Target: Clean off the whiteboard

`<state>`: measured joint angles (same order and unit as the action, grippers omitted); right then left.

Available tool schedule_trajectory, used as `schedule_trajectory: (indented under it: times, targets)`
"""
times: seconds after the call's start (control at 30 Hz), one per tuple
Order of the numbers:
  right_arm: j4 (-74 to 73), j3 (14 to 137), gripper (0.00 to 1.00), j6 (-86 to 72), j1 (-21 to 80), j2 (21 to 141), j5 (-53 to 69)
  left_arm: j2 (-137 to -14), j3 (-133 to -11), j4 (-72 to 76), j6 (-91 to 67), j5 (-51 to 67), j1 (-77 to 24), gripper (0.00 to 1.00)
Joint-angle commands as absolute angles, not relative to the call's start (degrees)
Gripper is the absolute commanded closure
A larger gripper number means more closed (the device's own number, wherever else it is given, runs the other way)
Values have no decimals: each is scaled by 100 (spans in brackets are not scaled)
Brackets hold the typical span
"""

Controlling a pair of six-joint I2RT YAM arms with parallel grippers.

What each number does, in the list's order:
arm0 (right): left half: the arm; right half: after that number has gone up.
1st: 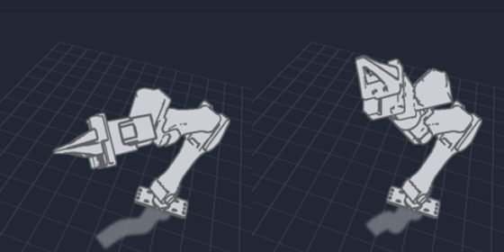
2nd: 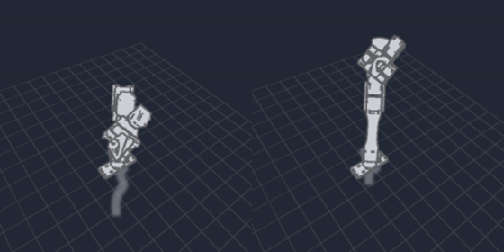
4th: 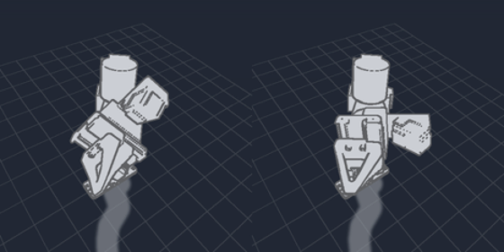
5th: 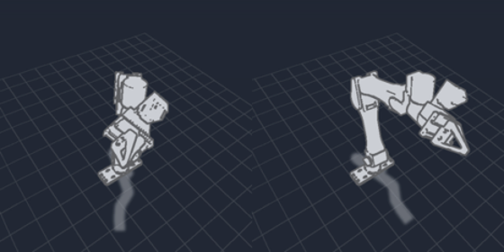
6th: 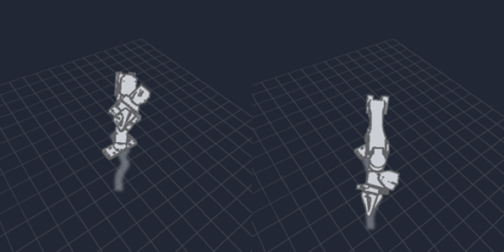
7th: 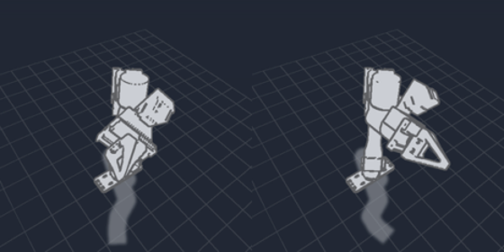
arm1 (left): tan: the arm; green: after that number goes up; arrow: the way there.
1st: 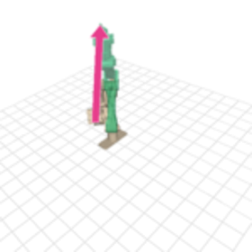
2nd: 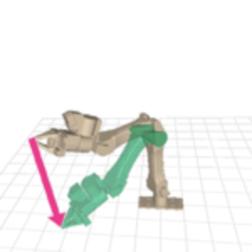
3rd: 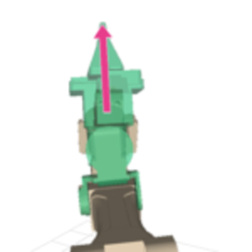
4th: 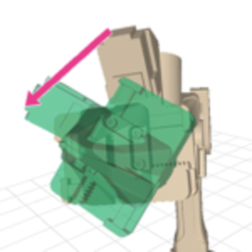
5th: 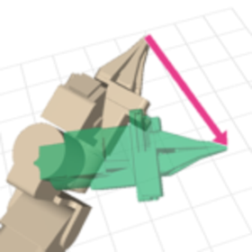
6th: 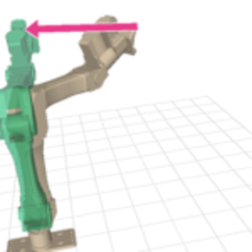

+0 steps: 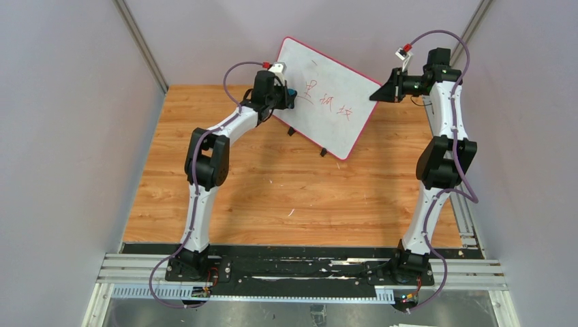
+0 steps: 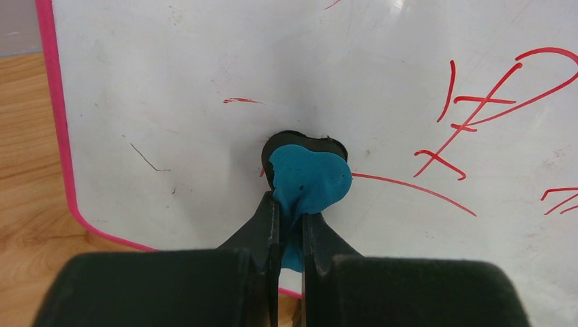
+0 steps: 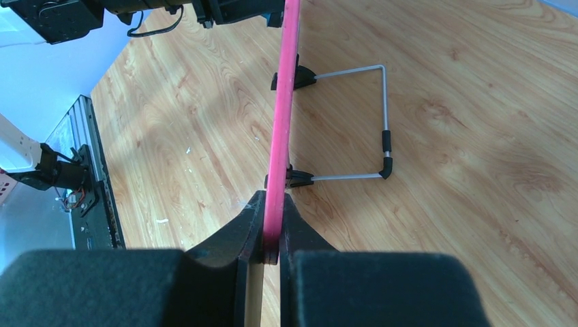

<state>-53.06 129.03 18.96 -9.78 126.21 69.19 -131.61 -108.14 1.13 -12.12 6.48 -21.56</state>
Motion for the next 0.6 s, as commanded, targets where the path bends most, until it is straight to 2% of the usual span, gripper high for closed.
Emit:
schedule_trajectory:
  times: [0.0,0.57]
  targets:
    - [-5622,12819,99,2581,-892,12374,6983,-13096,-10855,114,-886,344,-2158,100]
    - [-5935,12888,99,2977,-896,12468,6875,-12891,-11162,-117,-418,-314,-1911,100]
